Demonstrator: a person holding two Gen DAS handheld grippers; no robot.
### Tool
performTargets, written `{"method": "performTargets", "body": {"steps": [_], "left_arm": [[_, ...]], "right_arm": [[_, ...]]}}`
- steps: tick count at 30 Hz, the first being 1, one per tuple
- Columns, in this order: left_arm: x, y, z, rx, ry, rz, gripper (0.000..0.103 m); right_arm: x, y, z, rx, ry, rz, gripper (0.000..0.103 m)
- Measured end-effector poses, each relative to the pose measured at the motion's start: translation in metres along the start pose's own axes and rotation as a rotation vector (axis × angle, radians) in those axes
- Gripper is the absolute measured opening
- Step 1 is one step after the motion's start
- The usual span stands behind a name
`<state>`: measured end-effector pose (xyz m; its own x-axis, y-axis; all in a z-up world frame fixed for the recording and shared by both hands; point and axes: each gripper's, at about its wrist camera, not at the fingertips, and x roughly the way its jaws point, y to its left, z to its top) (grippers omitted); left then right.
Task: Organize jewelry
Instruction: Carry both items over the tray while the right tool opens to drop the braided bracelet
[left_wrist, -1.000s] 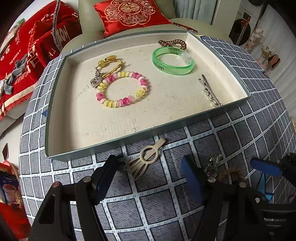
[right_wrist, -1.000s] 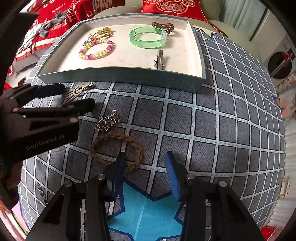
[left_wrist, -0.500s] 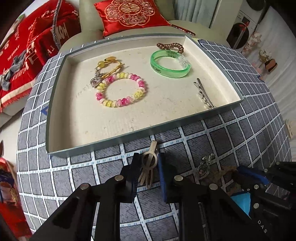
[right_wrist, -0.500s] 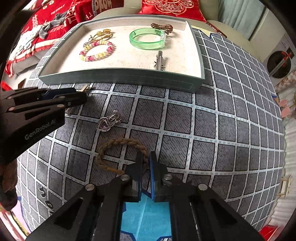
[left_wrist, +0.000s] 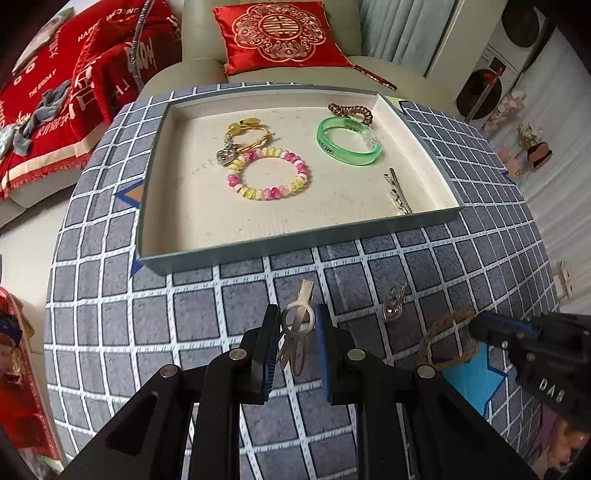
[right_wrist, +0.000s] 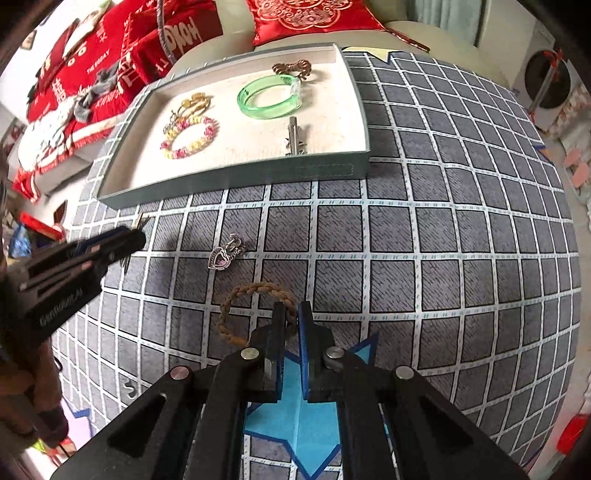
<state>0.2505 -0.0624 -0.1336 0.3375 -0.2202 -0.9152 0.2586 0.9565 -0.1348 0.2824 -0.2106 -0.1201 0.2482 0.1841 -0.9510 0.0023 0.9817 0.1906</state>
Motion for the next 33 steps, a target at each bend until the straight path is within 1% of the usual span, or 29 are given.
{"method": "performTargets", "body": {"steps": [7,14,19,24,29,33], "left_arm": [[-0.017,0.009,-0.006,-0.025,-0.014,0.000,0.034],[-0.034,0.021,0.004,-0.047,-0.054,0.006,0.034],[-0.042,0.029,0.019,-0.057,-0.087,0.007,0.034],[-0.045,0.038,0.043,-0.064,-0.124,0.012,0.034],[-0.040,0.041,0.066,-0.071,-0.148,0.017,0.034],[-0.028,0.040,0.078,-0.062,-0.144,0.019,0.034]], "right_arm": [[-0.015,-0.004,0.003,0.032,-0.006,0.025,0.007],[-0.031,-0.006,0.019,0.049,-0.026,0.052,0.007],[-0.038,0.003,0.041,0.030,-0.052,0.062,0.007],[-0.040,0.011,0.069,0.019,-0.078,0.078,0.007],[-0.036,0.017,0.095,0.012,-0.094,0.092,0.007],[-0.025,0.021,0.114,0.011,-0.095,0.098,0.007]]}}
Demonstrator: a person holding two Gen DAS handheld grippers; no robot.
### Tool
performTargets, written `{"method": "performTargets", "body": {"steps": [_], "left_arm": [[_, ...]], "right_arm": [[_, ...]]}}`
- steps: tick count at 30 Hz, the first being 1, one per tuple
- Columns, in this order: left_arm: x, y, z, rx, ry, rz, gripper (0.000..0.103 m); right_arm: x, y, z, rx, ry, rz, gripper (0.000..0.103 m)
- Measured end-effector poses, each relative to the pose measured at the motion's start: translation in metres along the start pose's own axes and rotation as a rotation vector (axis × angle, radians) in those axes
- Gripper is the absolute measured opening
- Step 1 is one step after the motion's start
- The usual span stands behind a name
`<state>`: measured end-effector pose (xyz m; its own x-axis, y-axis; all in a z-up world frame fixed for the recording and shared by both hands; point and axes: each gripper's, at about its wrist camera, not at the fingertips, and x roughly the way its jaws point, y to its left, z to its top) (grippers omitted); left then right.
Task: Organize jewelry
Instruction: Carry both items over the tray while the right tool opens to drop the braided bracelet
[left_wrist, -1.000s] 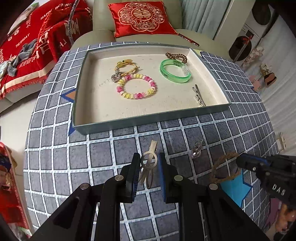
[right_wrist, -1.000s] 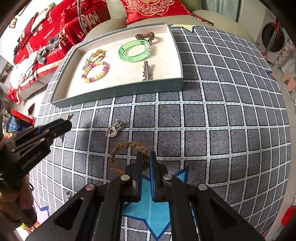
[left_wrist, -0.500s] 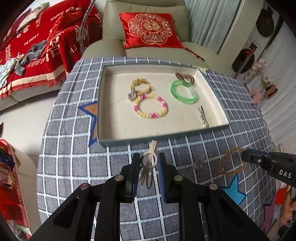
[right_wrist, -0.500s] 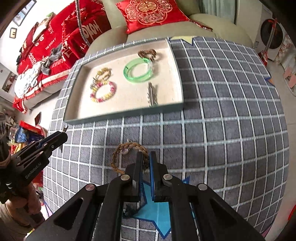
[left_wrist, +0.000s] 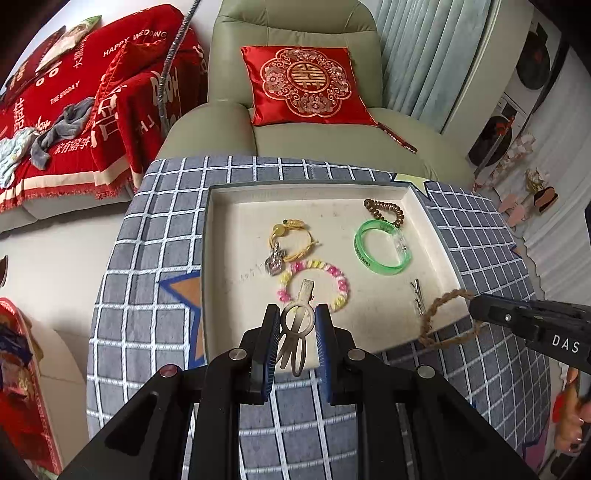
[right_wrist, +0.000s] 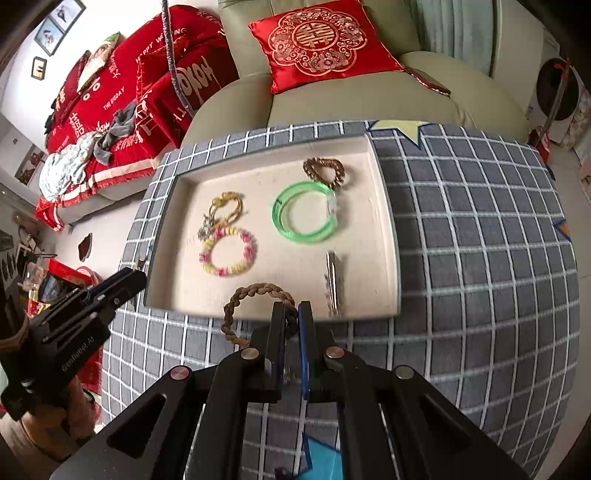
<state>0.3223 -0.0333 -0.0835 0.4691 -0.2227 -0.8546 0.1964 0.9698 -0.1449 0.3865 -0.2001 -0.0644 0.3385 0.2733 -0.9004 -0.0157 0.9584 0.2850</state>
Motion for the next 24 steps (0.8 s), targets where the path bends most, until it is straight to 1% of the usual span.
{"method": "performTargets", "body": {"steps": [7,18,24], "left_arm": [[0.028,-0.001,0.005,0.001,0.039,0.015,0.034],[0.063,0.003,0.006,-0.001,0.100,0.048,0.034],[0.077,0.004,0.007,-0.011,0.120,0.070,0.034]], "right_arm": [[0.030,-0.002,0.018,0.022,0.030,0.011,0.007],[0.075,-0.005,0.025,0.045,0.100,0.023,0.007],[0.093,-0.009,0.029,0.053,0.123,0.022,0.007]]}}
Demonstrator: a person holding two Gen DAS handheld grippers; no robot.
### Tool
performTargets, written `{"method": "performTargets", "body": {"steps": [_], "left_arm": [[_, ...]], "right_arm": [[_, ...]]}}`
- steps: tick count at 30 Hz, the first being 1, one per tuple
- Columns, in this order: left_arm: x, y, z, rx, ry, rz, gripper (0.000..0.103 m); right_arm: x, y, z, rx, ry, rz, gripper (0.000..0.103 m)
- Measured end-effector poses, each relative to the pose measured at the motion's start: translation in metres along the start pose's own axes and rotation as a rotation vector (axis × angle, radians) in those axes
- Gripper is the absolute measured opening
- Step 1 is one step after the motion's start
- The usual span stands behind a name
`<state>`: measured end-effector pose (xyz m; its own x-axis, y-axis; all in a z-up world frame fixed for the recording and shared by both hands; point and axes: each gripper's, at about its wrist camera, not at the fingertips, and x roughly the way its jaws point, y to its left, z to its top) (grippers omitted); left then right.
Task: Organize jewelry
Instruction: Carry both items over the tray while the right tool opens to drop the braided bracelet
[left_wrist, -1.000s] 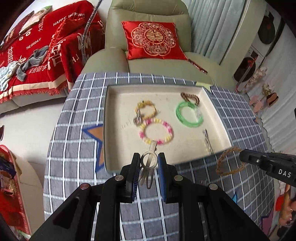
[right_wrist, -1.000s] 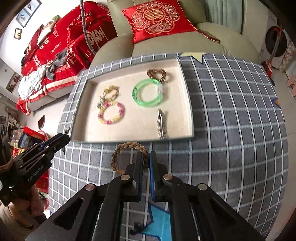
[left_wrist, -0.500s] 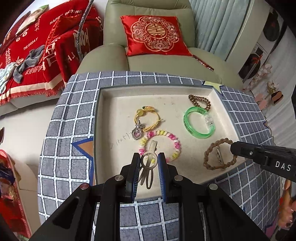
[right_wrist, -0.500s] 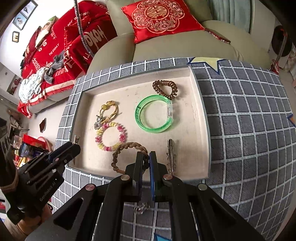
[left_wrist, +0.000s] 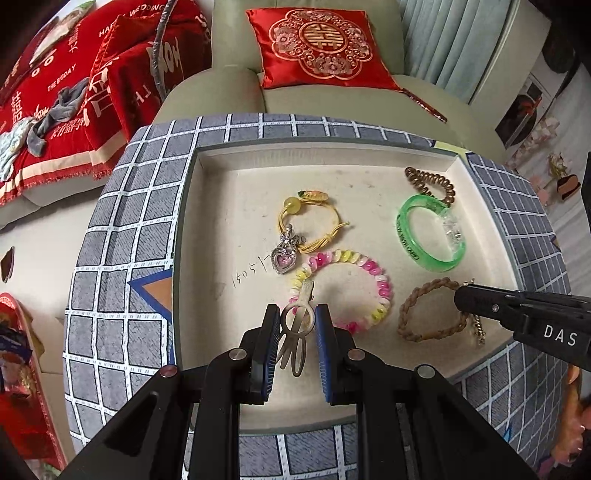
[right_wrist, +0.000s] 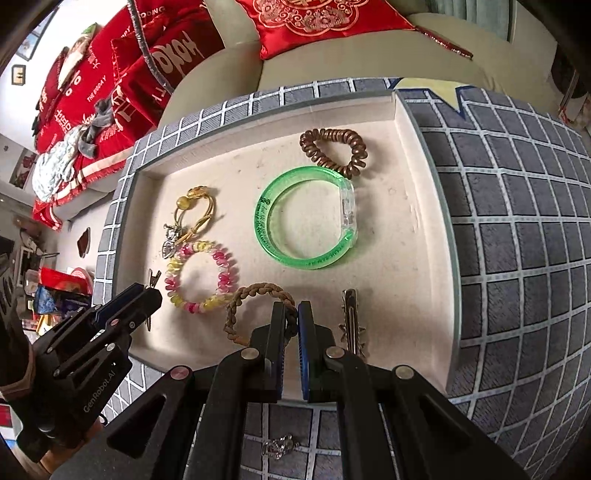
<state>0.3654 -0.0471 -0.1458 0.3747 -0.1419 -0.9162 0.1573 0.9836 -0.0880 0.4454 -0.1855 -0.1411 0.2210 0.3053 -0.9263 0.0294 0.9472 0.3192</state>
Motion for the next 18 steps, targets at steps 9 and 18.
{"method": "performTargets", "body": {"steps": [9,18], "left_arm": [[0.013,0.000,0.003,-0.008,0.011,0.025,0.034],[0.017,-0.005,0.008,0.010,0.007,0.048,0.035]], "right_arm": [[0.009,-0.007,0.010,0.016,-0.011,-0.024,0.007],[0.014,-0.011,0.017,0.014,-0.013,-0.032,0.007]]}}
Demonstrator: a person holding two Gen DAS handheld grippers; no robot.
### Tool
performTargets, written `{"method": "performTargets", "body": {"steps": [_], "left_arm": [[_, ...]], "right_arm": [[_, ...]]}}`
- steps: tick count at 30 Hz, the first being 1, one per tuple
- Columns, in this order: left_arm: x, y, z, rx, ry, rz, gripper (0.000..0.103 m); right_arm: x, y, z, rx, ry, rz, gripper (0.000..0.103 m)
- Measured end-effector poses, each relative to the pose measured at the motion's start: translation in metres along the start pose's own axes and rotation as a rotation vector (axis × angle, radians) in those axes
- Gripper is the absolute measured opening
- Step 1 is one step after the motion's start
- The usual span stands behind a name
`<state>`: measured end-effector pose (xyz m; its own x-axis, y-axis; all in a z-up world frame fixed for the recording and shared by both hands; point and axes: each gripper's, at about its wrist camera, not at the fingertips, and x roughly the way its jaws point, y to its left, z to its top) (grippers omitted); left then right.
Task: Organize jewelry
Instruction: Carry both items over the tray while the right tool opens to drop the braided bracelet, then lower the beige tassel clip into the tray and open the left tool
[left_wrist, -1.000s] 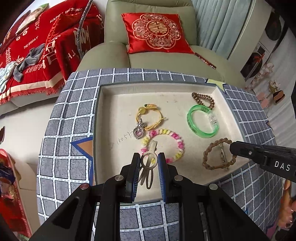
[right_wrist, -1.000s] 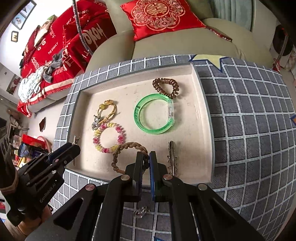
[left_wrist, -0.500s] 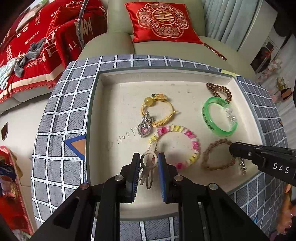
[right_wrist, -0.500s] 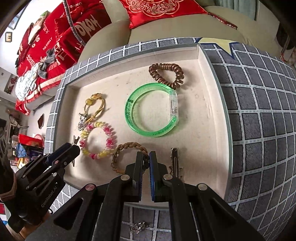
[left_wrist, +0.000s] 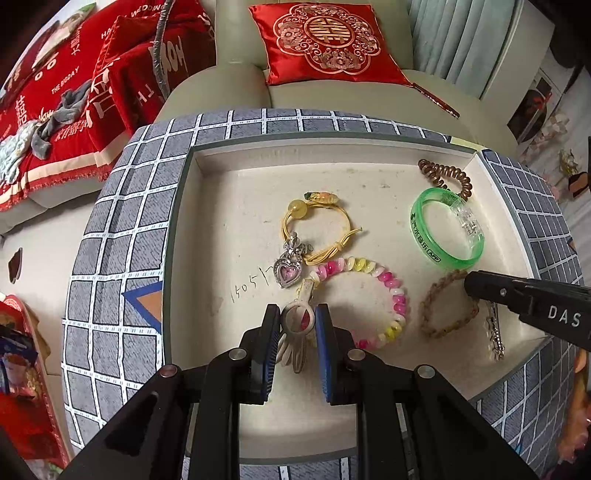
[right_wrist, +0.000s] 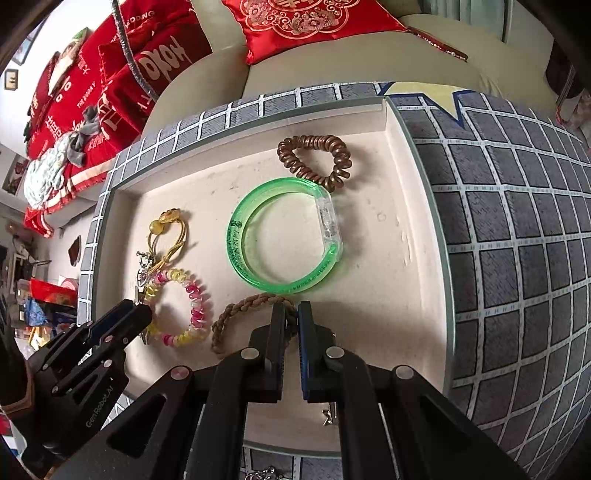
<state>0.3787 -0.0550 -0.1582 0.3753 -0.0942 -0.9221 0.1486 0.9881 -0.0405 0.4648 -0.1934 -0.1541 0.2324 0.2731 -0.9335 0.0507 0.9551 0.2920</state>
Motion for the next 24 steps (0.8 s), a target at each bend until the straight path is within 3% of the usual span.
{"method": "performTargets", "body": {"steps": [13,15,16,17,19,24], "left_arm": [[0.001,-0.007,-0.001,0.032,0.008,0.017,0.035],[0.001,-0.007,-0.001,0.027,0.012,0.016,0.035],[0.002,-0.008,0.000,0.025,0.013,0.016,0.035],[0.001,-0.007,-0.001,0.024,0.015,0.015,0.035],[0.002,-0.007,-0.001,0.025,0.020,0.013,0.035],[0.002,-0.009,-0.002,0.032,0.024,0.020,0.035]], "right_arm": [[0.001,0.005,0.000,-0.034,0.013,-0.007,0.010],[0.001,0.004,-0.001,-0.021,0.016,0.005,0.016],[0.000,0.004,-0.001,-0.017,0.015,0.011,0.026],[-0.001,0.004,-0.001,-0.010,0.012,0.021,0.043],[-0.003,0.003,-0.001,0.002,0.006,0.024,0.057],[-0.012,0.000,-0.004,0.035,-0.011,0.049,0.057]]}}
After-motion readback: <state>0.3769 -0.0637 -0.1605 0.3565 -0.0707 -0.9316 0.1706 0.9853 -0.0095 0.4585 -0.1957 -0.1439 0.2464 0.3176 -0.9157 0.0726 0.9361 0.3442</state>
